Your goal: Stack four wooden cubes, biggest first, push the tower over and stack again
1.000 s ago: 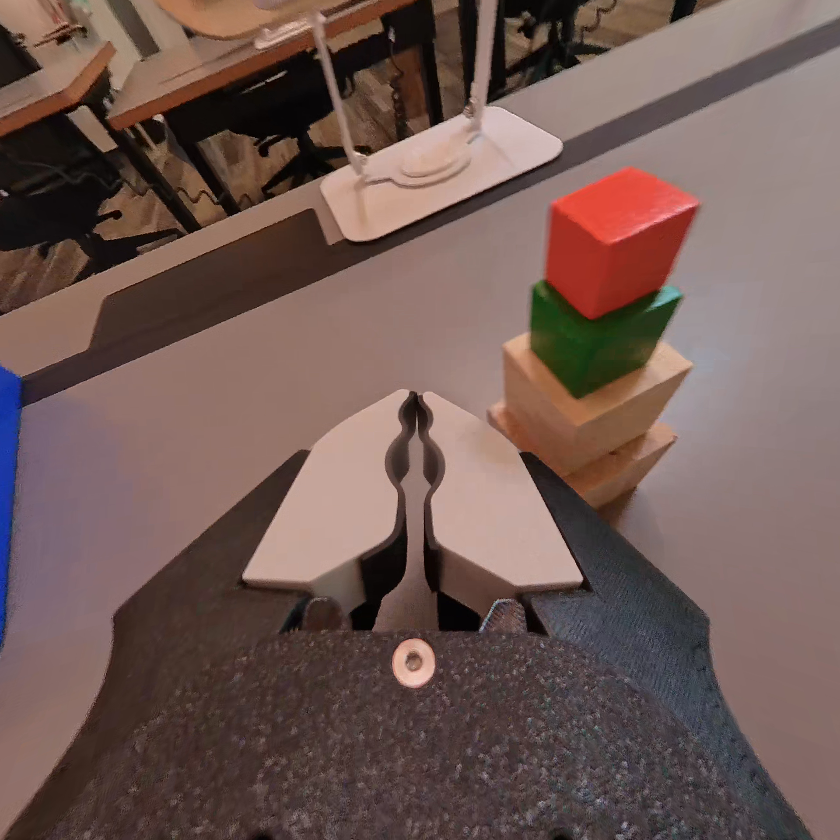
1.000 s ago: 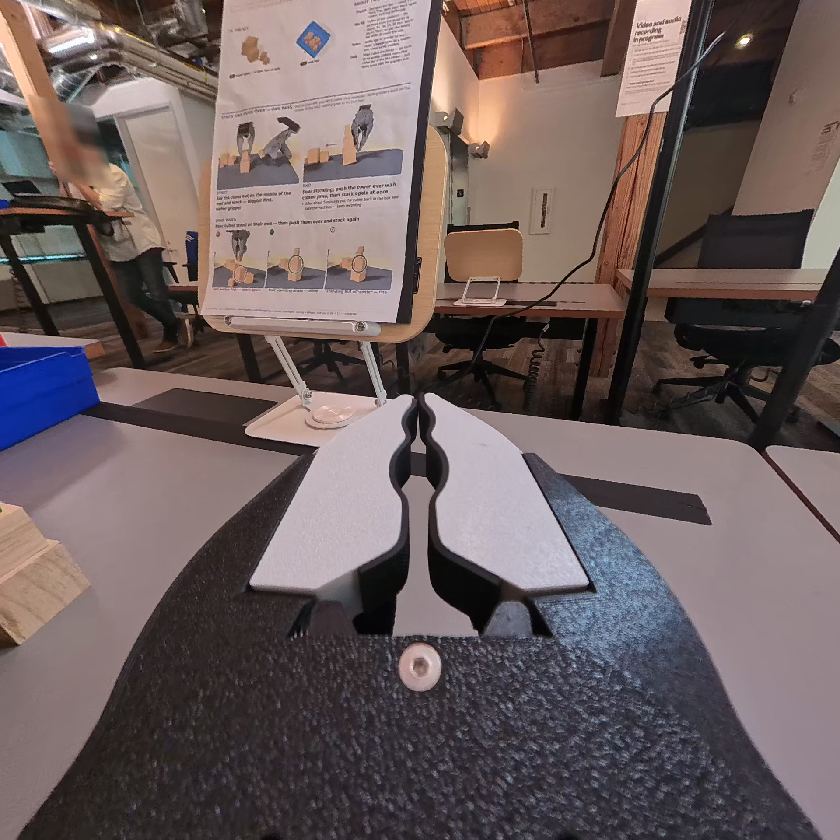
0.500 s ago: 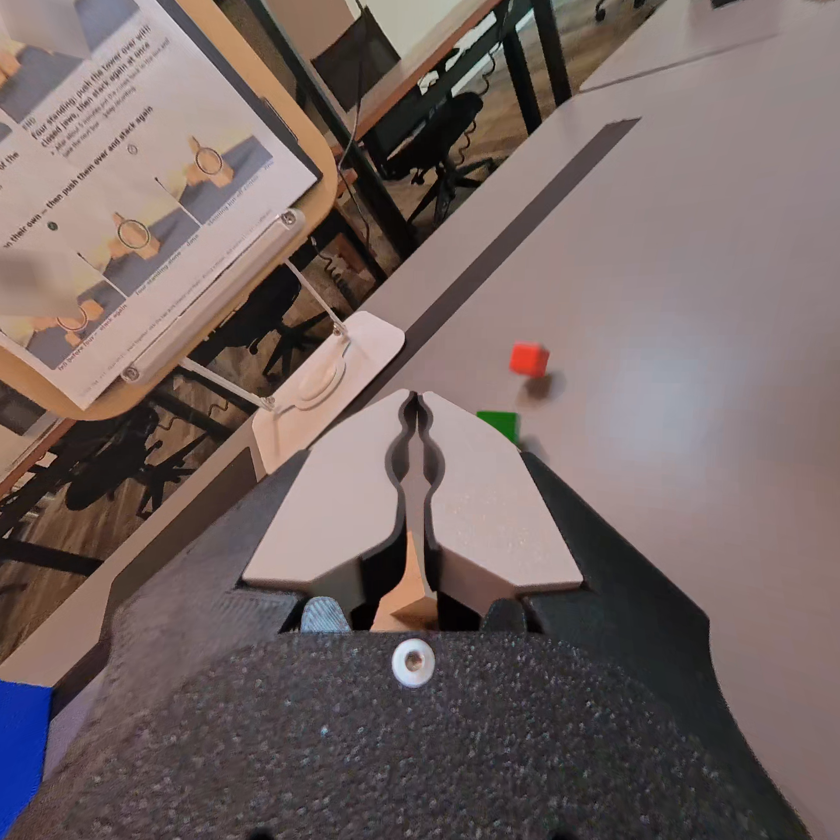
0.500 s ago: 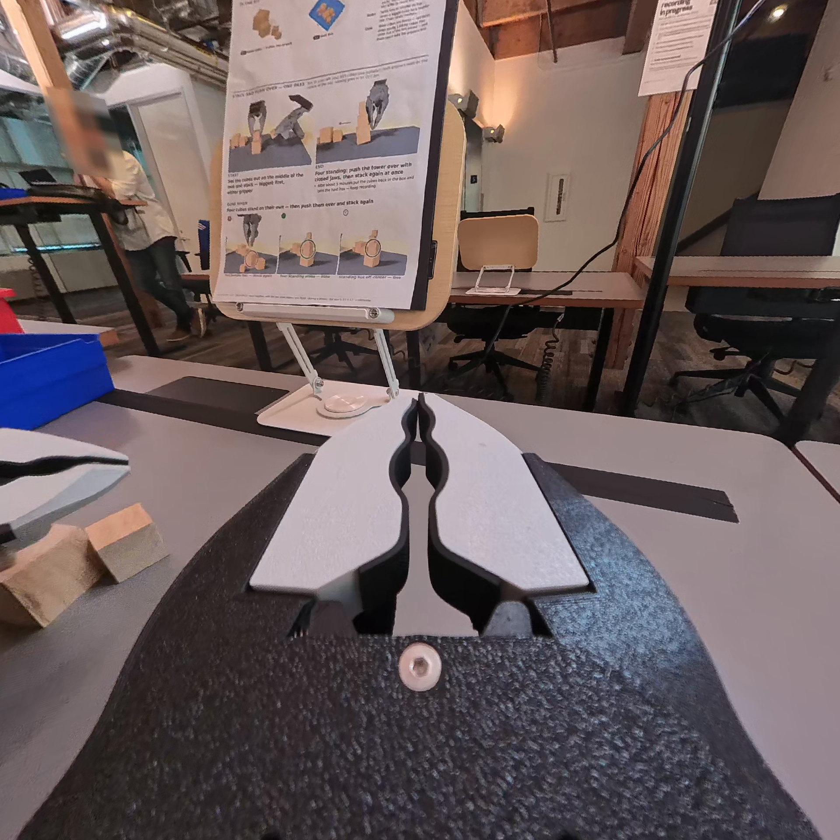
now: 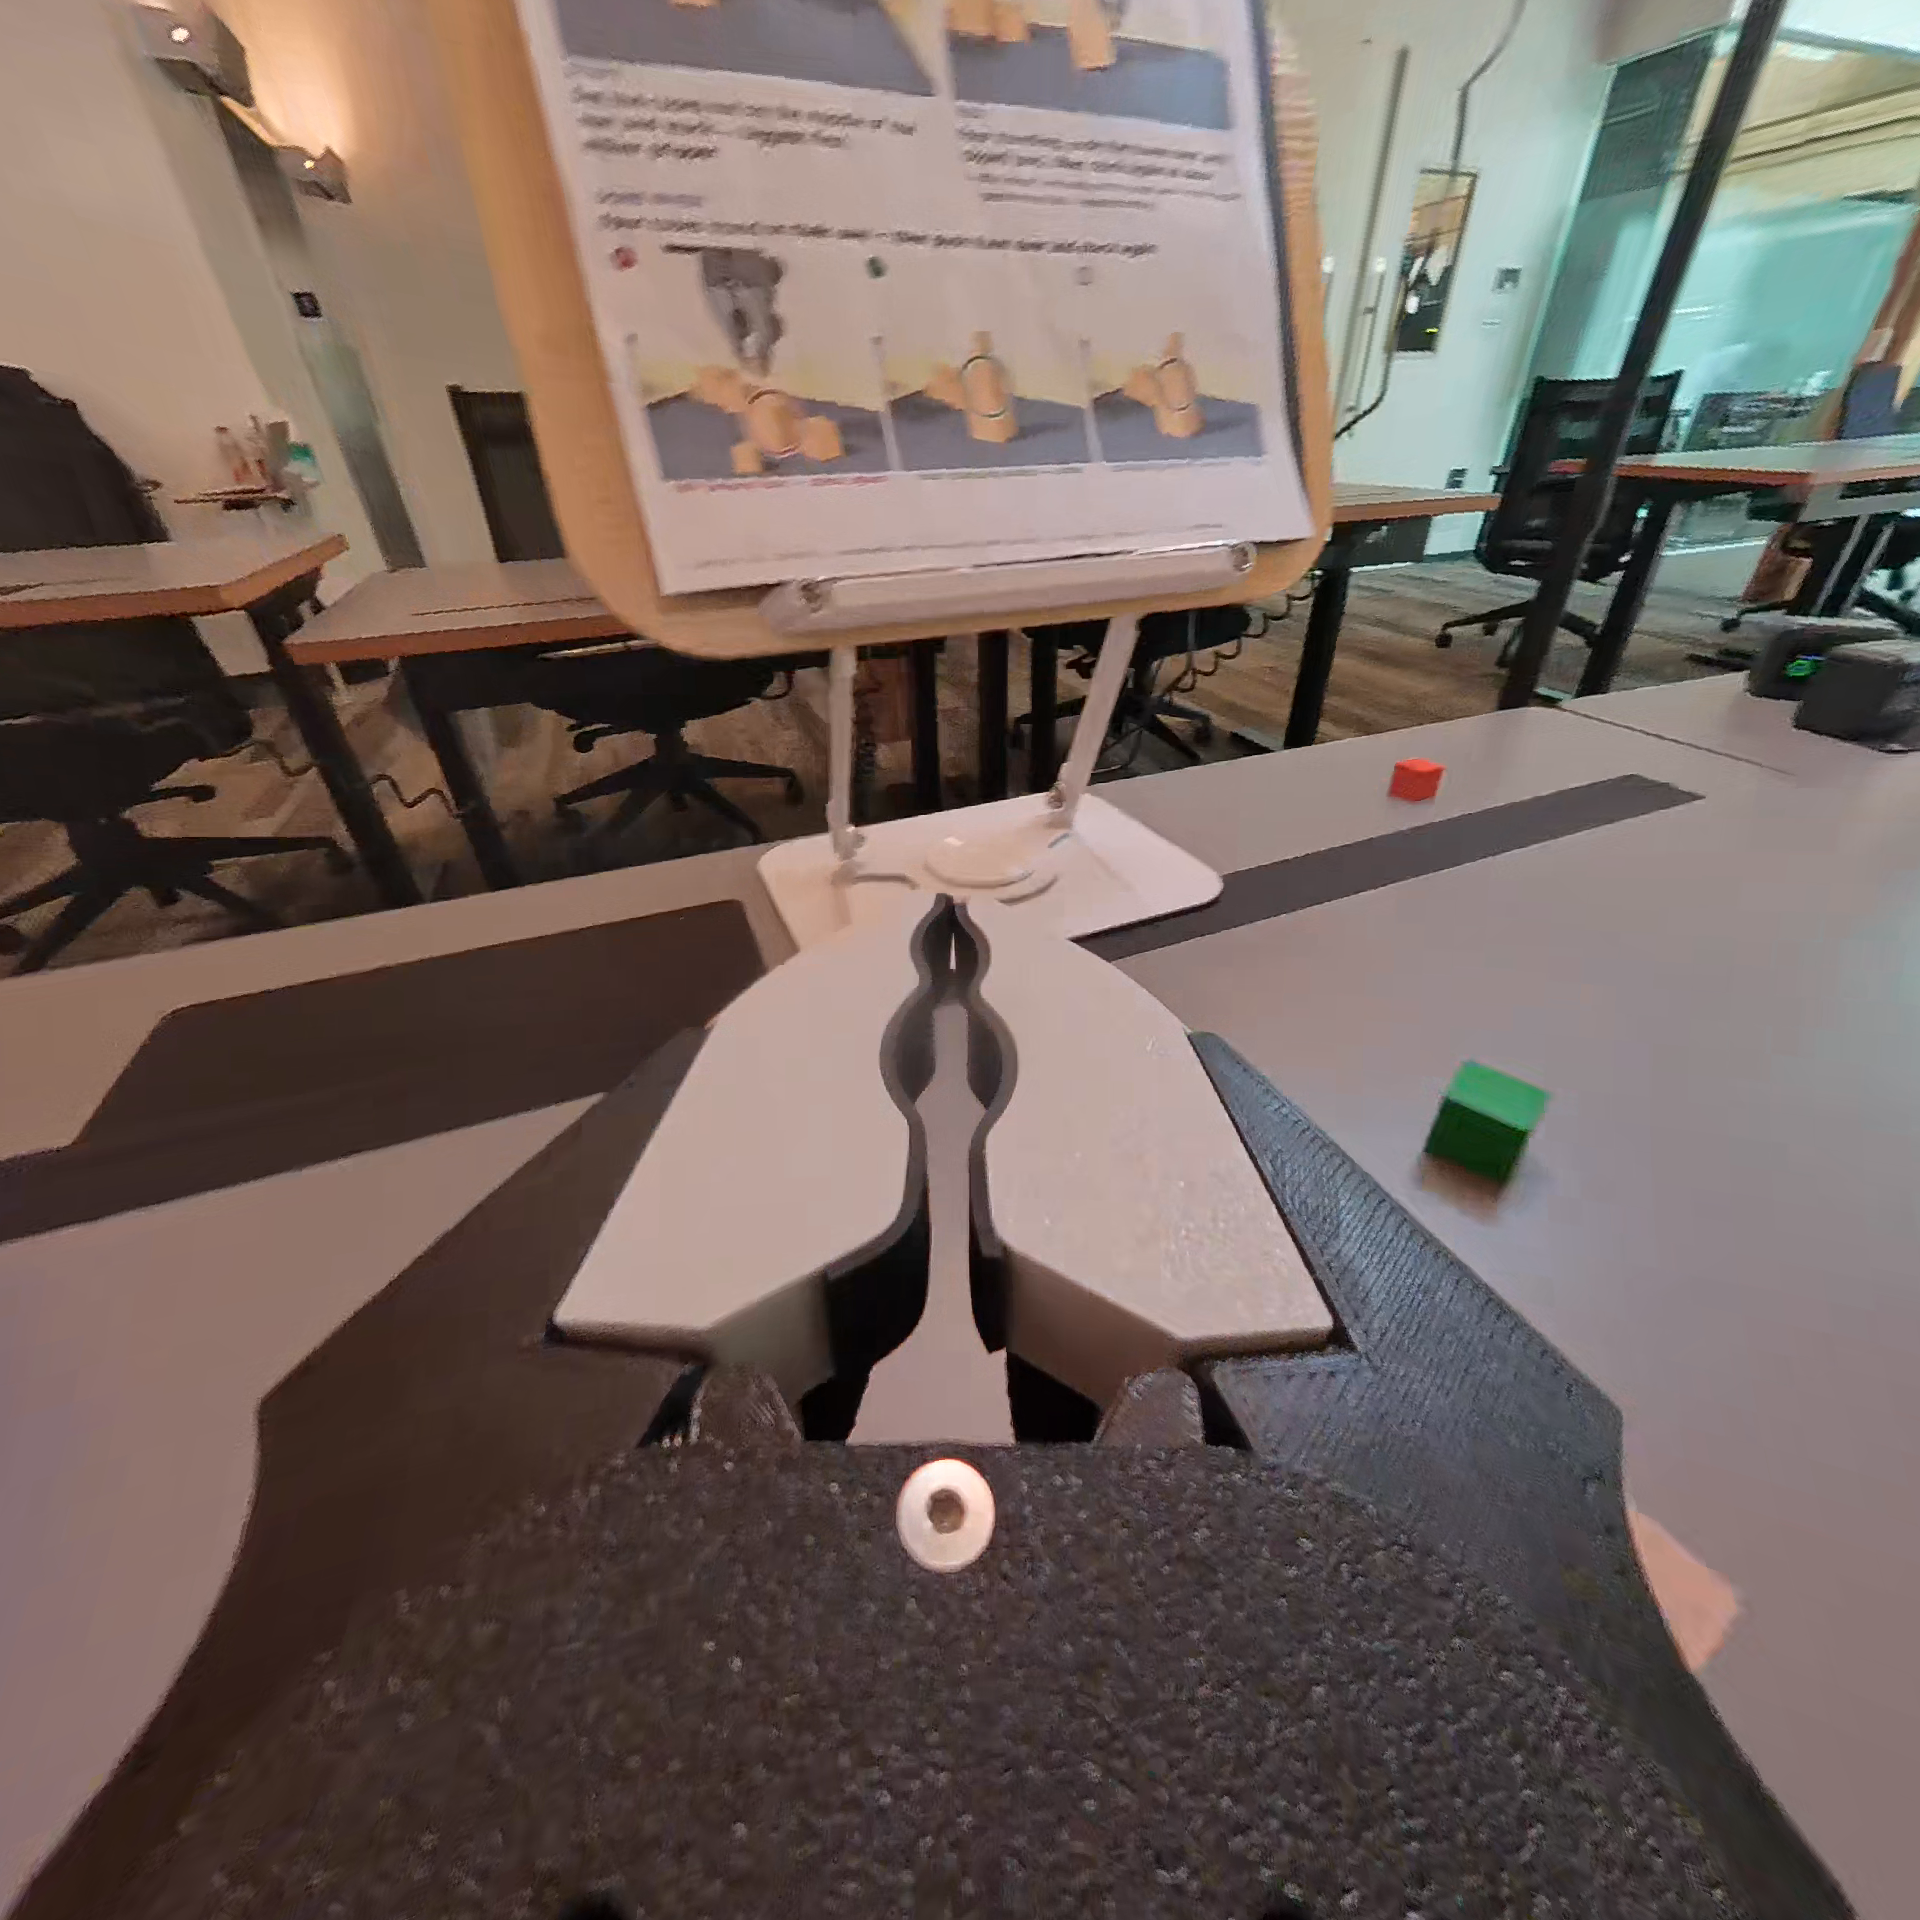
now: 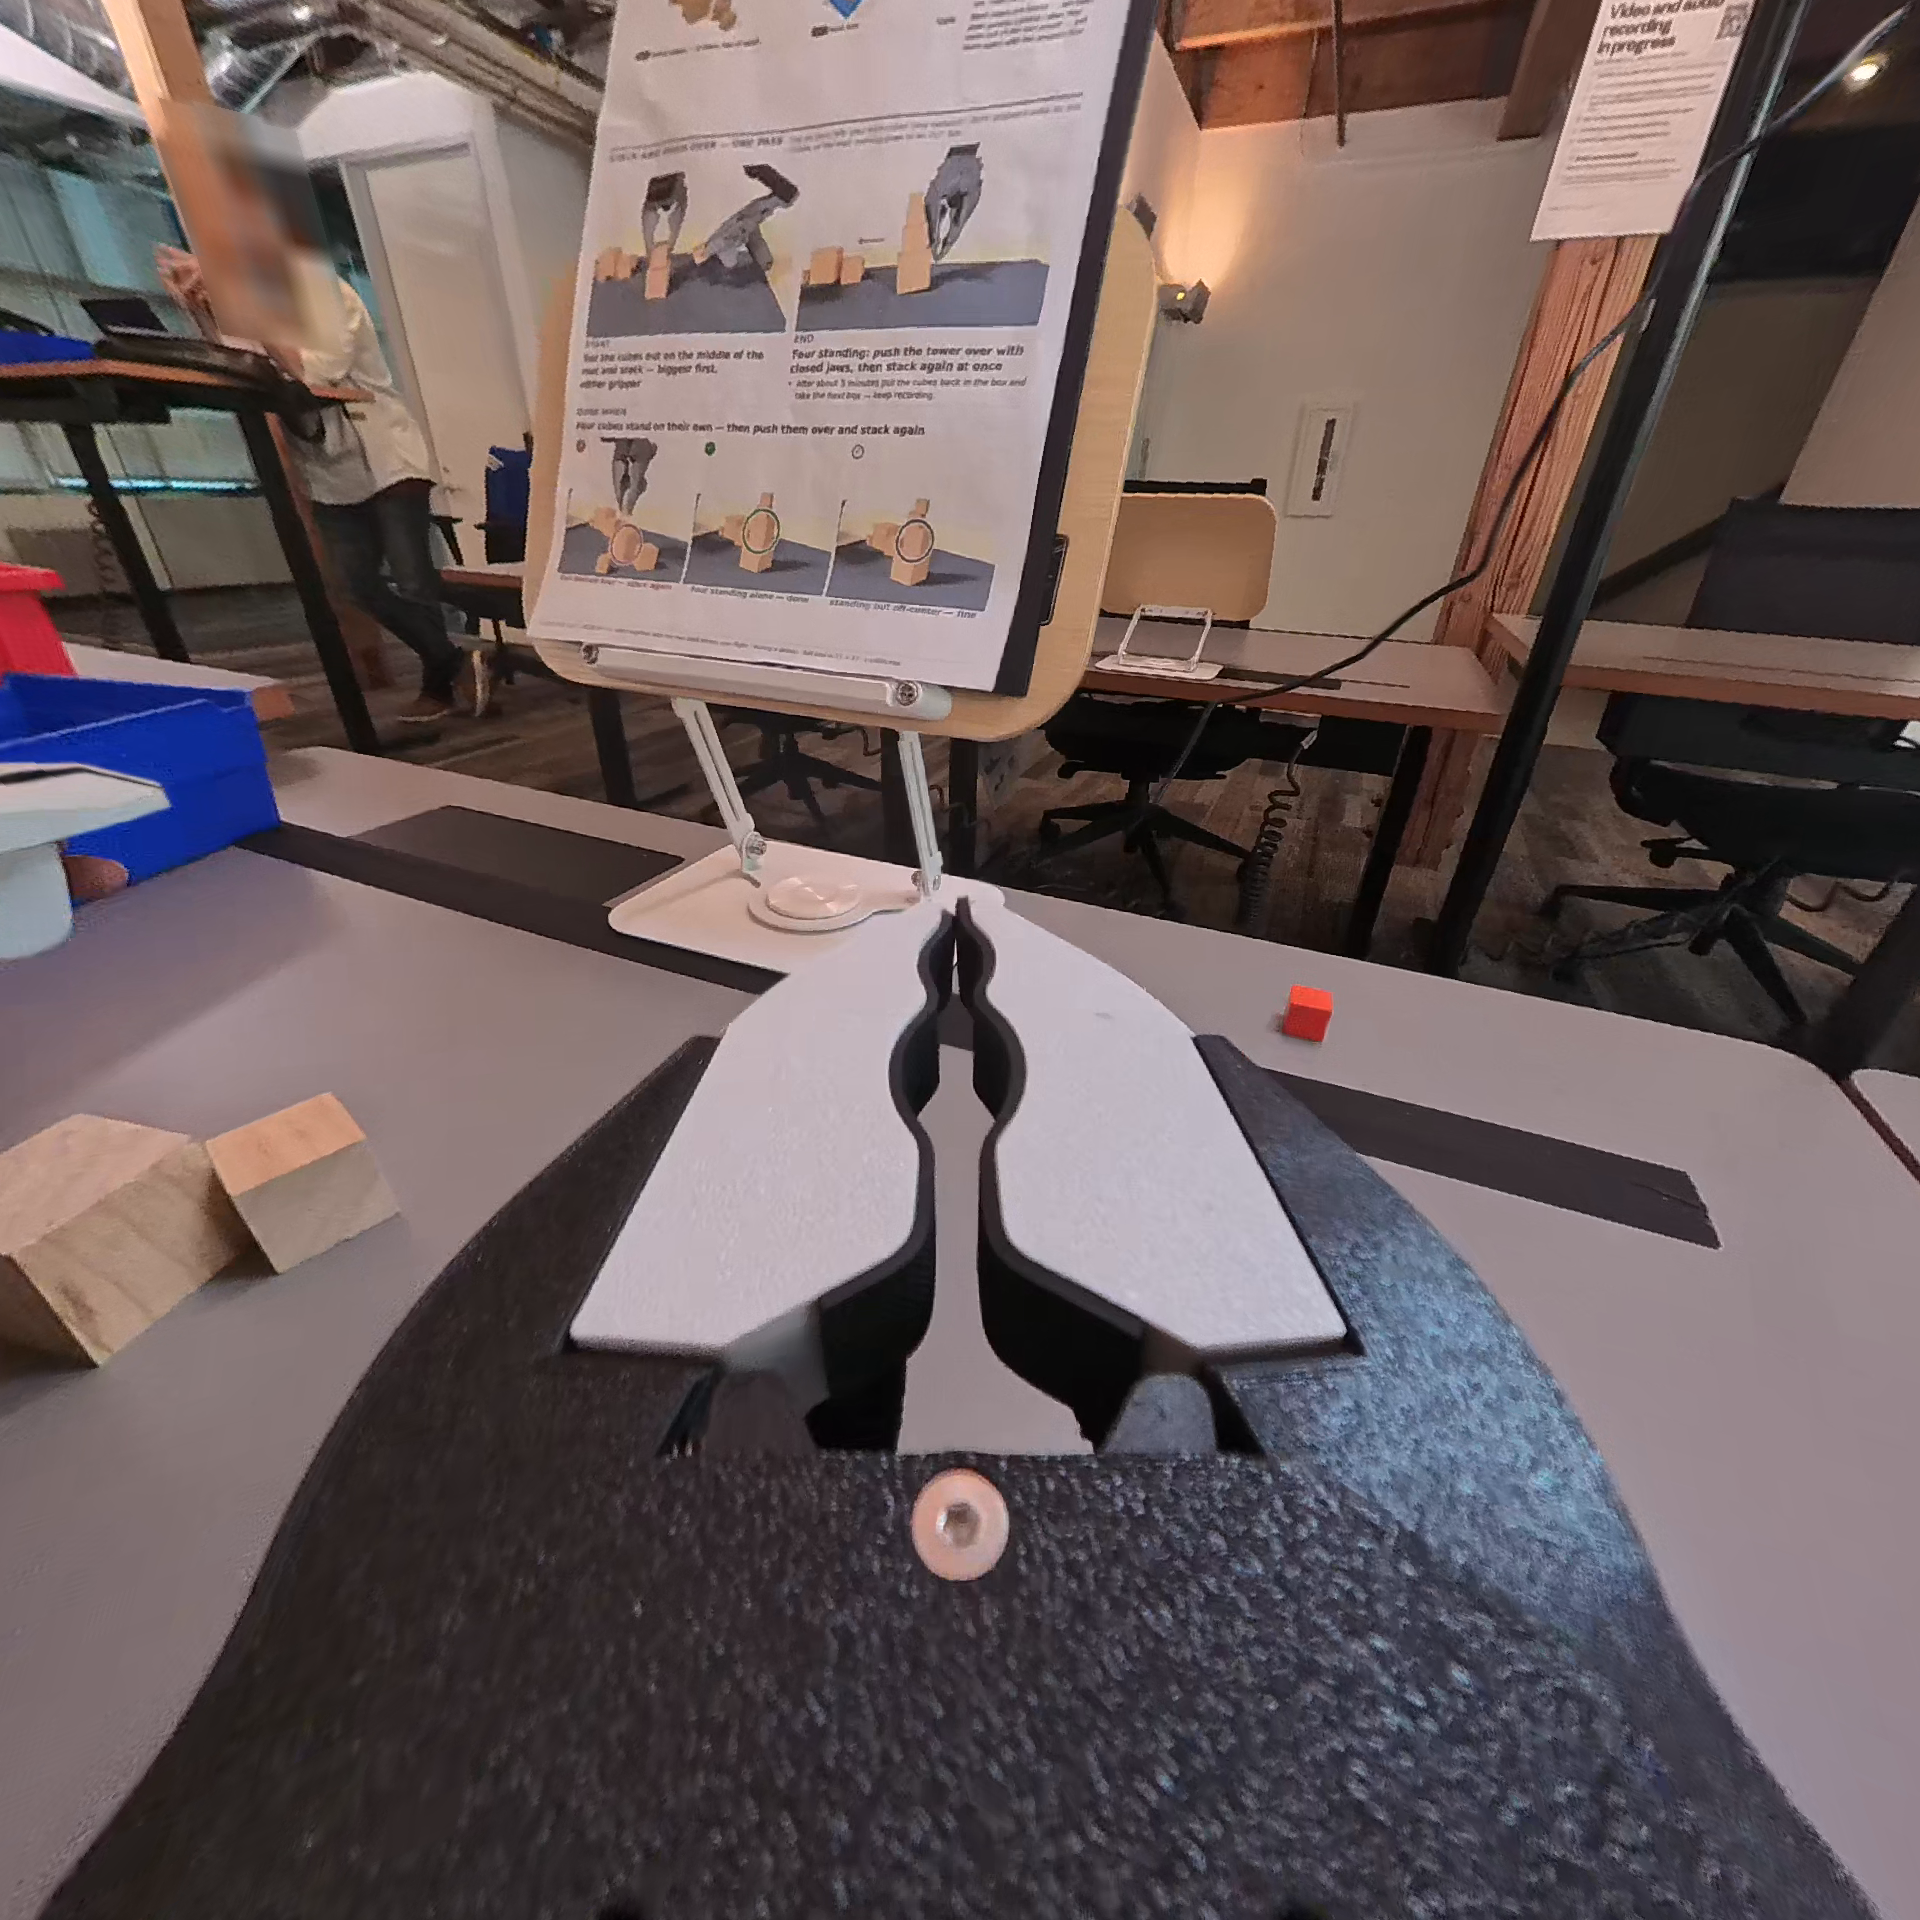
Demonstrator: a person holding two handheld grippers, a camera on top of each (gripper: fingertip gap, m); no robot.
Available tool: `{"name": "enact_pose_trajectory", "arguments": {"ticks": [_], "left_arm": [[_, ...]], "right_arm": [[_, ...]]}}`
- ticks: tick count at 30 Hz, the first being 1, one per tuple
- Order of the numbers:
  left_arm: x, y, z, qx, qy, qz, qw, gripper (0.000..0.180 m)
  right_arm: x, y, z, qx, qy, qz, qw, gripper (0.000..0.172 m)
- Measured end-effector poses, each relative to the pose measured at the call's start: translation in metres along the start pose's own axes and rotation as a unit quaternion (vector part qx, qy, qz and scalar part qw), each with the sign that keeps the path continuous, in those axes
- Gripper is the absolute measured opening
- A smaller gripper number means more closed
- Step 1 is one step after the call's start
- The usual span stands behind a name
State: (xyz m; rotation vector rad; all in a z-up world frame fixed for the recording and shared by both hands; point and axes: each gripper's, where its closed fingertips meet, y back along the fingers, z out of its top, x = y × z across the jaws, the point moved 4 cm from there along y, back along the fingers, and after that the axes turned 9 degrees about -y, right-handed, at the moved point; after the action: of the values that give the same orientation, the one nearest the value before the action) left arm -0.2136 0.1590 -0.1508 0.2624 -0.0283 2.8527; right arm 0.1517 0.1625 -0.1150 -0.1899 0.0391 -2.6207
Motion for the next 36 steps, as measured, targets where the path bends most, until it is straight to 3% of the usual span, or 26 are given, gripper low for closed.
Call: {"name": "enact_pose_trajectory", "arguments": {"ticks": [5,24,29,36], "left_arm": [[0.016,0.005,-0.015,-0.004,0.071,-0.011,0.997,0.0],[0.022,0.016,0.001,-0.044,0.045,-0.006,0.998,0.0],[0.024,0.017,-0.001,-0.043,0.049,-0.002,0.998,0.0],[0.029,0.016,-0.005,-0.037,0.065,-0.003,0.997,0.0]], "right_arm": [[0.011,-0.005,-0.008,0.012,0.03,0.021,0.999,0.001],[0.085,-0.012,-0.034,0.092,0.092,0.199,0.971,0.055],[0.142,-0.017,-0.059,0.159,0.12,0.296,0.934,0.072],[0.216,-0.038,-0.109,0.274,0.189,0.404,0.852,0.083]]}}
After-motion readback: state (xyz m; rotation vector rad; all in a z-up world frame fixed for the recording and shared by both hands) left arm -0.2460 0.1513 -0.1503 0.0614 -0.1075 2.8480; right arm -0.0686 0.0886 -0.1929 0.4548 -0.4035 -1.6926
